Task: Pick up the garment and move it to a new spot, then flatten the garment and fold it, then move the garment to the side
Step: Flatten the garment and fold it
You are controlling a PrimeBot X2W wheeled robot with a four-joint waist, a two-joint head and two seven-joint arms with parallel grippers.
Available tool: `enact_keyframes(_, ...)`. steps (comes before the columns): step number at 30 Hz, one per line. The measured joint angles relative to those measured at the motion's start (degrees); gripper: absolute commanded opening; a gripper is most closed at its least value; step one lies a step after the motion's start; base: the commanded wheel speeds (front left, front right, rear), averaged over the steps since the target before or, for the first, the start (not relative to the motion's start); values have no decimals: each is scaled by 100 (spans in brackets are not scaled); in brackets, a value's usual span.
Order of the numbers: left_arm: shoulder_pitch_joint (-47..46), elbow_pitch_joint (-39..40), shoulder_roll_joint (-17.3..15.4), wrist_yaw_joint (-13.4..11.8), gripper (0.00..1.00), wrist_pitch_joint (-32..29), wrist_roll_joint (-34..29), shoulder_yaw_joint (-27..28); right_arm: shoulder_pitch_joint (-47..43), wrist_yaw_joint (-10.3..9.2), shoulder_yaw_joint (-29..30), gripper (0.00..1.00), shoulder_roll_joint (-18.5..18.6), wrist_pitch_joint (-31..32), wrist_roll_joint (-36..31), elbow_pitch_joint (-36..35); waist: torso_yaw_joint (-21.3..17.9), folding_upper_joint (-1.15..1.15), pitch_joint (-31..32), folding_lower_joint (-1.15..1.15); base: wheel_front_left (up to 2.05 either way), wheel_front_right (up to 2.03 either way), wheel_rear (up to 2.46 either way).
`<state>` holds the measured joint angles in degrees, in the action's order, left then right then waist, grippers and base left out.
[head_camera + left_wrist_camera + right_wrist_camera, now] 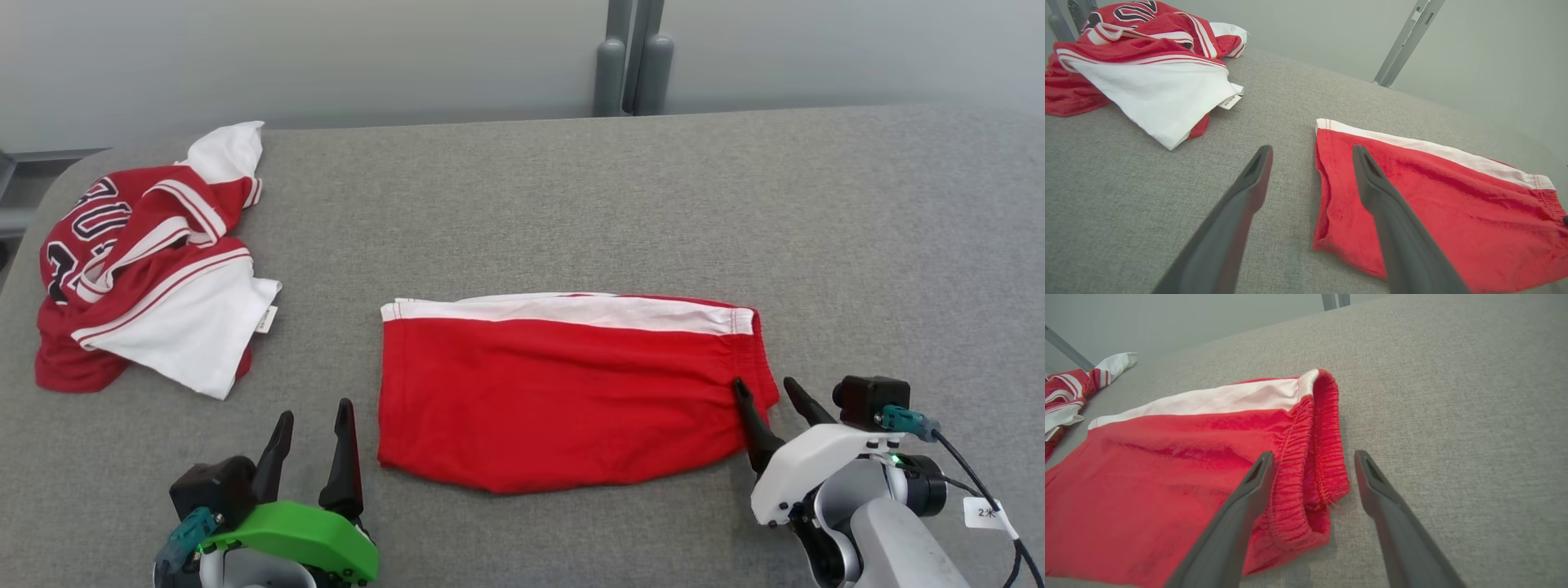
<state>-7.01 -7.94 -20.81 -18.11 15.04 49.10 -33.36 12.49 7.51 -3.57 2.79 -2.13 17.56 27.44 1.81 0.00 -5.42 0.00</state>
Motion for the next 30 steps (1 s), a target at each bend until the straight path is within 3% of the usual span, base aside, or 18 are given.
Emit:
enact_keyframes(4,99,27,68,48,100,0,-175,146,159,0,163,100,7,232,-76,325,173,0,-31,0,0,0,0)
enact_keyframes(16,260,-18,270,197,100,0,-385,378,648,-1,333,100,24,1329,762,918,524,0,-59,0,0,0,0)
enact_keyframes(18,265,-29,294,212,100,1,-393,402,685,-1,285,49,27,1424,1005,922,547,0,-61,0,0,0,0)
enact_keyframes(19,273,-34,303,225,100,1,-405,414,693,-1,259,34,26,1463,1072,928,550,0,-63,0,0,0,0)
enact_keyframes(21,289,-45,318,232,100,0,-438,442,695,-1,230,16,22,1483,1182,949,546,0,-64,0,0,0,0)
enact_keyframes(22,292,-49,322,233,100,0,-439,457,695,-1,219,2,22,1491,1238,964,540,0,-64,0,0,0,0)
enact_keyframes(30,315,-48,330,256,100,1,-509,535,799,-1,171,0,151,1479,1622,861,424,0,-62,0,0,0,0)
